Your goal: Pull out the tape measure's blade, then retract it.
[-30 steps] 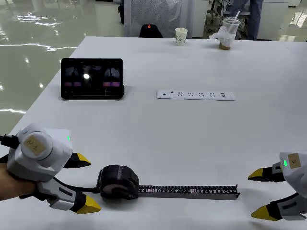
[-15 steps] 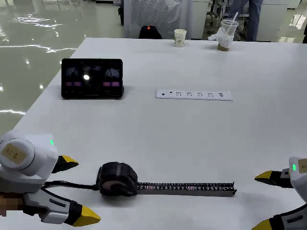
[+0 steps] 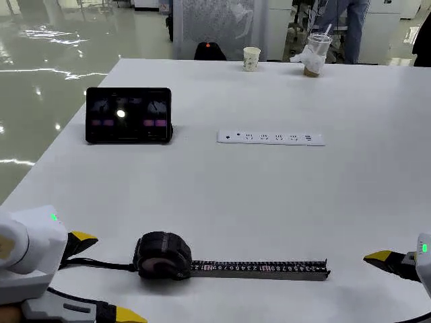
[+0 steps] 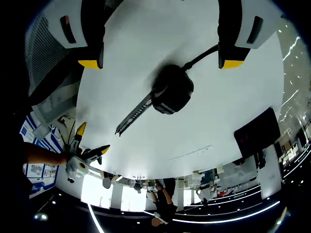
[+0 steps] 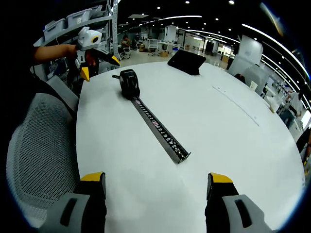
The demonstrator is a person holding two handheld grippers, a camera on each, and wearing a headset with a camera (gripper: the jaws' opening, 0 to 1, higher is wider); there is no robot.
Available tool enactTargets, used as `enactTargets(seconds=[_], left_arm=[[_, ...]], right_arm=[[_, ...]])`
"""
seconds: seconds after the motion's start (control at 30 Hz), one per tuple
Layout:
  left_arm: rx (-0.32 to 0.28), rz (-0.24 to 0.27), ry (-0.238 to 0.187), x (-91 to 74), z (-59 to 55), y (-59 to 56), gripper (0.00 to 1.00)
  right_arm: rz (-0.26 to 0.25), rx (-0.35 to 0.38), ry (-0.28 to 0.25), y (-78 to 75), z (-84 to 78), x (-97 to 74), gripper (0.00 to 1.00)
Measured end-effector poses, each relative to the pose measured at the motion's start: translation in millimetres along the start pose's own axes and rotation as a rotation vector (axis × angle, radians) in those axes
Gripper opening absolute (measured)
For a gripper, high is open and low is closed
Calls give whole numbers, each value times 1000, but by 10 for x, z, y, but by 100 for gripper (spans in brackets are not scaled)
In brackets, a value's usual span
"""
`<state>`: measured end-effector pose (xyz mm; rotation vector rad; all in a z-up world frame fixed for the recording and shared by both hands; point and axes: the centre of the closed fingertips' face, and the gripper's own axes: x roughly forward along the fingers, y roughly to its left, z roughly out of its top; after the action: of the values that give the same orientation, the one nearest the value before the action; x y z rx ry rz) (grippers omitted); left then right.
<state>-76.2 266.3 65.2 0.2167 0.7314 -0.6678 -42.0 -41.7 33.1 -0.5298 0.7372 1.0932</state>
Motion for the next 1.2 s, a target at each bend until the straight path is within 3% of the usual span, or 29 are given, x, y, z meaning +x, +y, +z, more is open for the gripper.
enactTargets(seconds=[0.5,0.8,1.2], left_arm=[[-70,54,-56,-96,-38,-189,99],[-99,70,-72,-157,-56,-306,99],[-125,119,-105,-191,-13,-351,99]], right_arm=[[-48,126,-76,196,77,-94,99],[-67,166,-103,297,145,-111,99],[-112,223,-147,409,259,-127,99]])
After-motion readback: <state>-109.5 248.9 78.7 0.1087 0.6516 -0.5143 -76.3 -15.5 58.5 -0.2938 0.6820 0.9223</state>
